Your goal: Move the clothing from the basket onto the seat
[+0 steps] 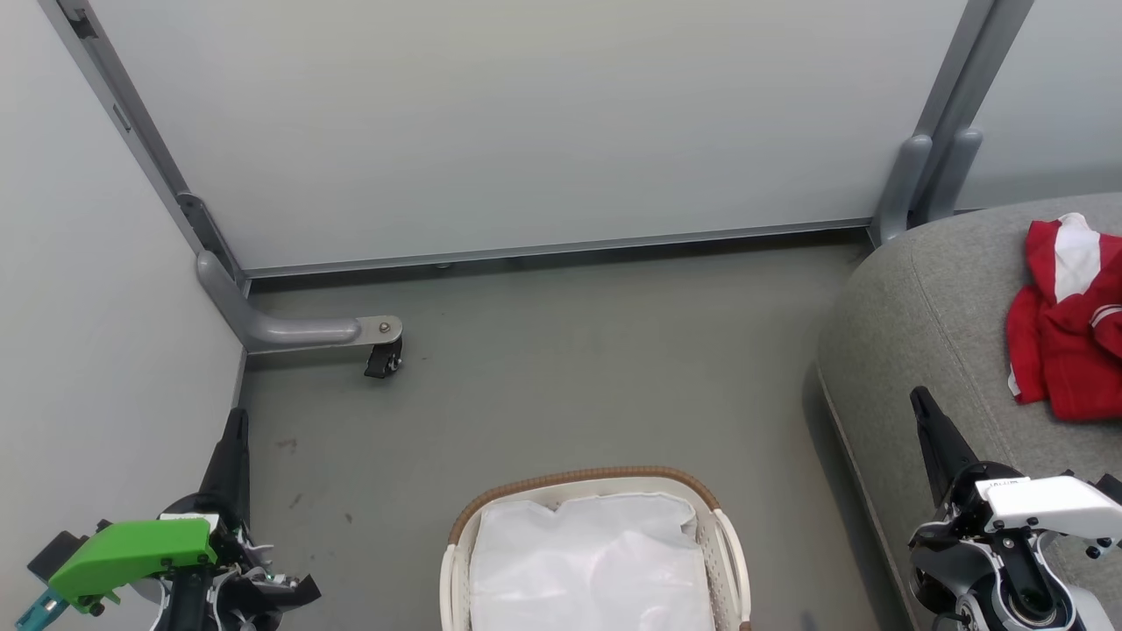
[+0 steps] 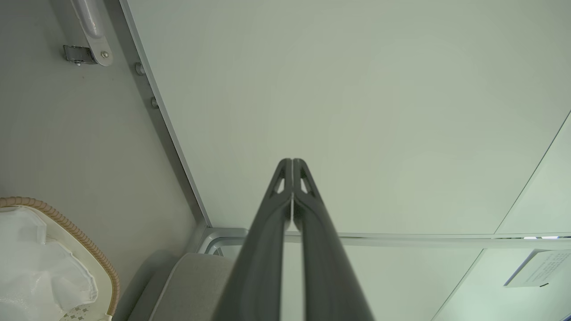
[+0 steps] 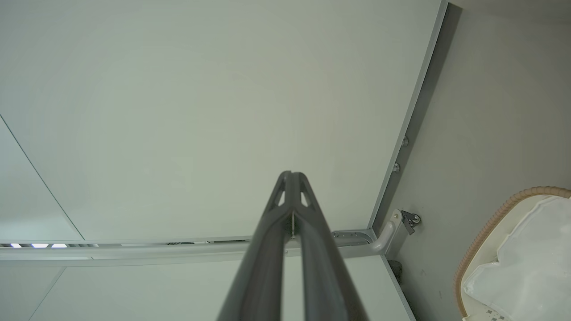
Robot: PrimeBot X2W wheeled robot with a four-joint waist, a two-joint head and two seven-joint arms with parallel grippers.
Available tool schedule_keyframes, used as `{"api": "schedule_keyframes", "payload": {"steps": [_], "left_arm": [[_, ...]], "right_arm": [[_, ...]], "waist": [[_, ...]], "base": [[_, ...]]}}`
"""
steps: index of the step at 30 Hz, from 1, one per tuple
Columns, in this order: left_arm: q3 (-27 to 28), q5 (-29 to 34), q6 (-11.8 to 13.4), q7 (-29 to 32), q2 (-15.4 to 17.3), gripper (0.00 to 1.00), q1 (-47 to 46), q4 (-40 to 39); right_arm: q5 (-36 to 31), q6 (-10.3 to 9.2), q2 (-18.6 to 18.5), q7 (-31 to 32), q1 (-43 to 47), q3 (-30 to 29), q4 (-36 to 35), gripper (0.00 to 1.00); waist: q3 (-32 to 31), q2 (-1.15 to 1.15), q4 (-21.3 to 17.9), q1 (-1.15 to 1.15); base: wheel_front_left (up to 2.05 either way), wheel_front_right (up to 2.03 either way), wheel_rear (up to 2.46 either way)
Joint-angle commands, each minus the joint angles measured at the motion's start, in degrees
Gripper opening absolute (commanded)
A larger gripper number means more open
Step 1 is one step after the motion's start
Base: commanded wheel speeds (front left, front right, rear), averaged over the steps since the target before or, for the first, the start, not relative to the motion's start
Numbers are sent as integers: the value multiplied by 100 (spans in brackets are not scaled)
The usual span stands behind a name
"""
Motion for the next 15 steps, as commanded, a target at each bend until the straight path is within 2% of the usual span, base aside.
{"api": "schedule_keyframes", "payload": {"steps": [1, 15], "left_arm": [[11, -17, -20, 16, 38, 0, -53, -6], [11, -18, -21, 16, 38, 0, -54, -6]], "right_arm": [[20, -2, -34, 7, 61, -10, -22, 0], [20, -2, -34, 7, 61, -10, -22, 0]], "waist": [[0, 0, 0, 0], [0, 0, 0, 0]], "base": [[0, 0, 0], [0, 0, 0]]}}
